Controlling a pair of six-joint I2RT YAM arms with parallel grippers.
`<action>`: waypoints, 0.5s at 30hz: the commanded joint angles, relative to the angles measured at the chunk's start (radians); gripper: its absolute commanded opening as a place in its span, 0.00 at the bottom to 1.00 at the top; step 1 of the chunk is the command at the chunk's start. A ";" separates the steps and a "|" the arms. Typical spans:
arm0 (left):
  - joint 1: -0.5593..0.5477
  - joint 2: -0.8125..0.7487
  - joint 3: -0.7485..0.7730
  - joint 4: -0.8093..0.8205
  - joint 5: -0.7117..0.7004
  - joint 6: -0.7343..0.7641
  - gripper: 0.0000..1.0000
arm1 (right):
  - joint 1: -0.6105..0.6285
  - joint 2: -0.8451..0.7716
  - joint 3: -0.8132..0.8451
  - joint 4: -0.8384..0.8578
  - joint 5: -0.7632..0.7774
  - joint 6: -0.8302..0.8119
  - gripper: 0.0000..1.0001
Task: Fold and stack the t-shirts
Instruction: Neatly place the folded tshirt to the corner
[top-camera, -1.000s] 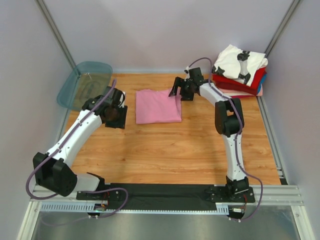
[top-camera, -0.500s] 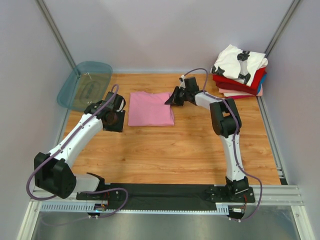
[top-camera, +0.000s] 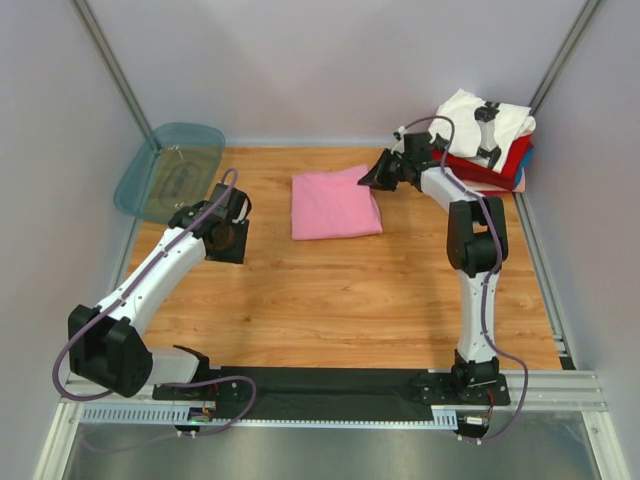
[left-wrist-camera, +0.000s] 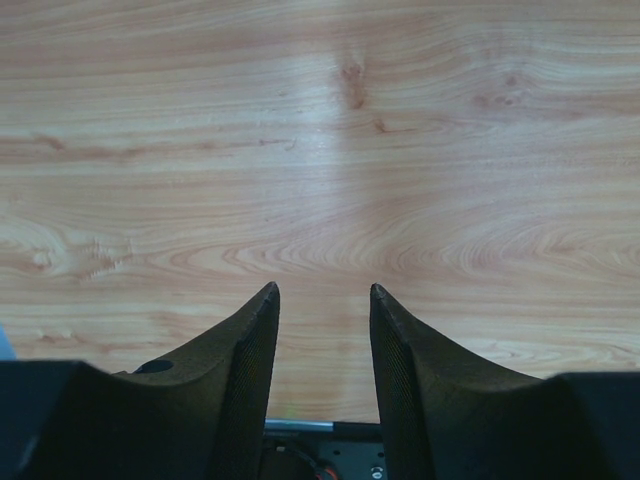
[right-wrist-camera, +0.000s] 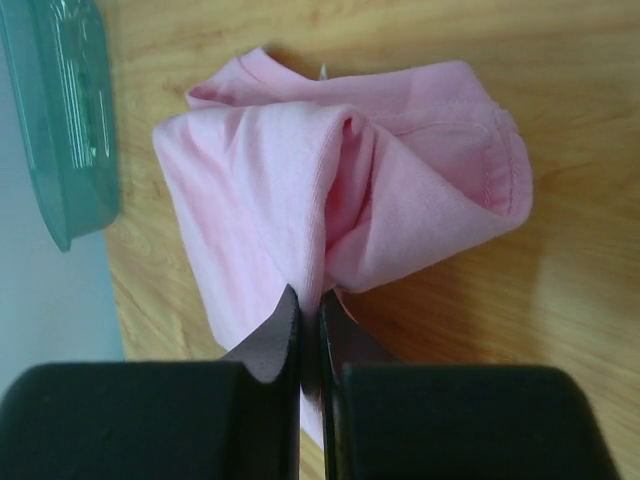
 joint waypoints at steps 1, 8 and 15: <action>0.001 -0.019 0.005 0.008 -0.011 0.016 0.49 | -0.044 -0.085 0.077 -0.053 0.002 -0.035 0.00; 0.001 -0.016 0.005 0.009 -0.010 0.016 0.48 | -0.087 -0.074 0.268 -0.186 0.060 -0.099 0.00; 0.001 -0.010 0.002 0.009 -0.002 0.014 0.48 | -0.093 -0.008 0.607 -0.372 0.188 -0.204 0.00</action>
